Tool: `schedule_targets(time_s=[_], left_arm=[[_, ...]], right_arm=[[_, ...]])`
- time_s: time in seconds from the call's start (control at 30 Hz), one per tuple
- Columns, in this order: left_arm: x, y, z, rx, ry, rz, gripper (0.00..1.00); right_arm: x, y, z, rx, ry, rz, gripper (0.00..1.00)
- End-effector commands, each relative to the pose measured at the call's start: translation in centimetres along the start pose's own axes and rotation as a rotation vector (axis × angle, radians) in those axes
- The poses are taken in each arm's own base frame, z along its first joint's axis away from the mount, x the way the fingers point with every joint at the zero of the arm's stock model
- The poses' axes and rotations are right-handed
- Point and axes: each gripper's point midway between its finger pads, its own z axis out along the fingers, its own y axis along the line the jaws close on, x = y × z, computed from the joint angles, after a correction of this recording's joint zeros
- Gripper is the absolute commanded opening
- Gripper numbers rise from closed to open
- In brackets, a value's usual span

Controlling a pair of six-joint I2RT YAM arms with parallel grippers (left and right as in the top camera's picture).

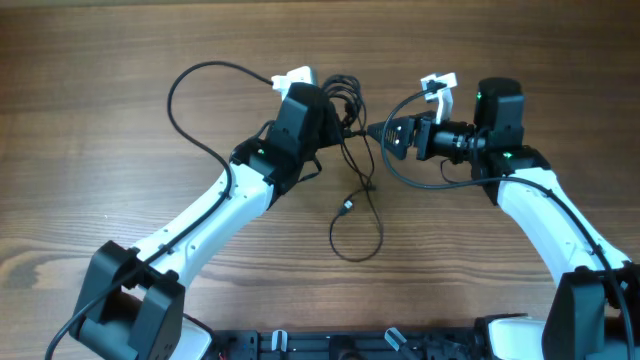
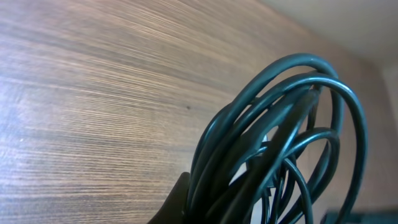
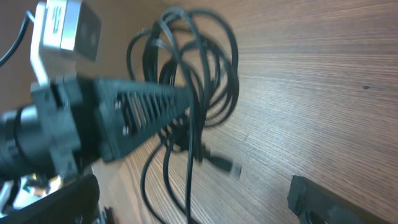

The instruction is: Untangle cables

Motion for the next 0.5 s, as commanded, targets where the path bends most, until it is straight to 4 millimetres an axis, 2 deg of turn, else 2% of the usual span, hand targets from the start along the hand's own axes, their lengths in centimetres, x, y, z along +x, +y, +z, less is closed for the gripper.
schedule_targets(time_s=[0.0,0.1,0.17,0.23,0.3,0.33,0.37,0.43,0.47], left_arm=[[-1.9,0.6,-0.9,-0.016,-0.069,-0.182,0.04],[-2.9,0.1,-2.0,0.007,-0.096,-0.232,0.04],[-3.4,0.0,-2.7,0.013,-0.112,-0.238,0.04],[-3.7,0.5,-3.1,-0.001,-0.113,-0.250,0.04],[-3.8,1.5,-3.6,-0.027,-0.106,-0.311,0.04],[-3.9,2.1,-3.9,-0.041,-0.106,-0.349,0.04],[-4.3,2.6,-4.4,-0.049,-0.112,-0.369,0.04],[-5.2,2.9,-5.2,-0.044,-0.131,-0.382,0.04],[-5.7,3.1,-5.7,-0.039,-0.145,-0.389,0.04]], right_arm=[[1.1,1.5,1.5,-0.024,0.042,-0.137,1.00],[2.3,1.2,3.7,0.092,0.073,-0.212,1.00],[3.1,2.1,5.2,0.121,0.088,-0.278,1.00],[3.6,3.3,6.5,0.125,0.089,-0.327,1.00],[3.5,3.5,7.3,0.180,0.070,-0.364,1.00],[3.5,3.1,7.6,0.241,0.057,-0.377,0.87],[3.4,2.5,7.6,0.304,0.046,-0.385,0.70],[3.2,1.6,7.4,0.380,0.025,-0.340,0.17],[3.1,1.4,7.3,0.387,0.015,-0.287,0.04]])
